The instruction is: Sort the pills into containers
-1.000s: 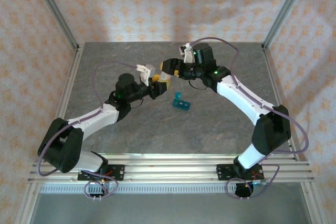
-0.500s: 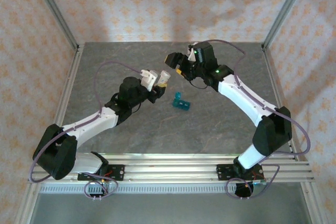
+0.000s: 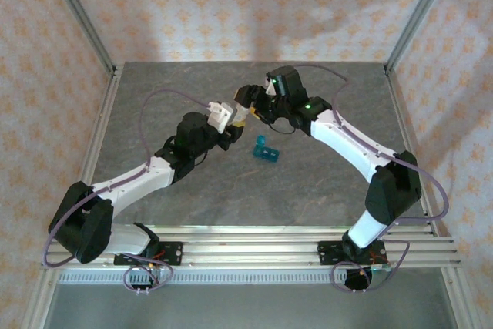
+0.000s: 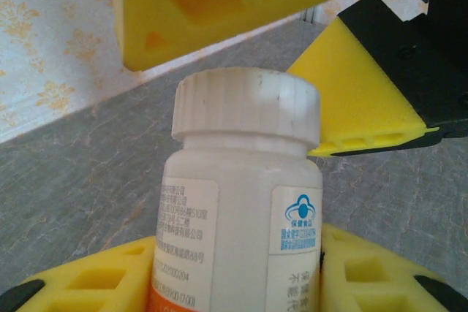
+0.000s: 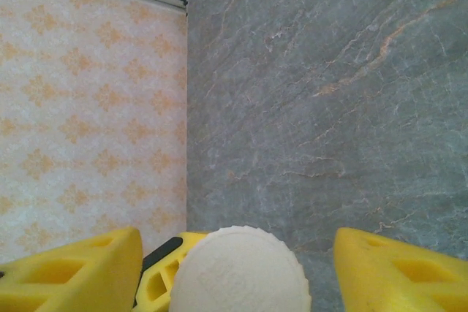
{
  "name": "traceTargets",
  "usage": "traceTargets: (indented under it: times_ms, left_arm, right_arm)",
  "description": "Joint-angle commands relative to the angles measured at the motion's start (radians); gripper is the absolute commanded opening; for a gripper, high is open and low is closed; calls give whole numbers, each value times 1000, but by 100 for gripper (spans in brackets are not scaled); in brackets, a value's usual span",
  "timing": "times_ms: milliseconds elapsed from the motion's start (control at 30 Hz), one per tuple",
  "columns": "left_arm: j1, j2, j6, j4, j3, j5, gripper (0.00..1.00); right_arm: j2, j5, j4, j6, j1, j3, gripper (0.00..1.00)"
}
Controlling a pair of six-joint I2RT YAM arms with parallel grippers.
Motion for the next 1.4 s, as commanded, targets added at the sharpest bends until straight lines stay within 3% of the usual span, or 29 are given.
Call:
traceTargets:
  times_ms: [0,133,533,633,800,933,1033,1100,1233,1367]
  left_arm:
    - [-5,16,7,28,40,-15,0]
    - [-4,25,-3,37,42,-16,0]
    - [-5,25,-38,50,55,8,0]
    - [5,8,-68,54,53,72,0]
    - [47,-19,-189,125,40,236,0]
    - [80,-17,-337,267,10,378,0]
    - [84,-11,-366,289,10,397,0]
    - [84,-4,-348,263,16,381,0]
    - [83,-2,-261,154,35,319,0]
    - [82,-6,-168,78,39,230,0]
  right_arm:
    - [0,12,13,2,9,12,62]
    - [-2,3,17,2,10,0,52]
    - [-18,2,16,-86,7,-29,39]
    - [-22,-26,36,-171,-15,-34,36]
    - [-40,-213,235,-269,-94,-124,36]
    - [-49,-348,375,-267,-138,-189,37]
    - [-56,-370,381,-262,-141,-187,37]
    - [-64,-361,369,-255,-140,-179,41]
    - [-115,-269,291,-247,-141,-162,72]
    - [-144,-180,168,-233,-141,-115,80]
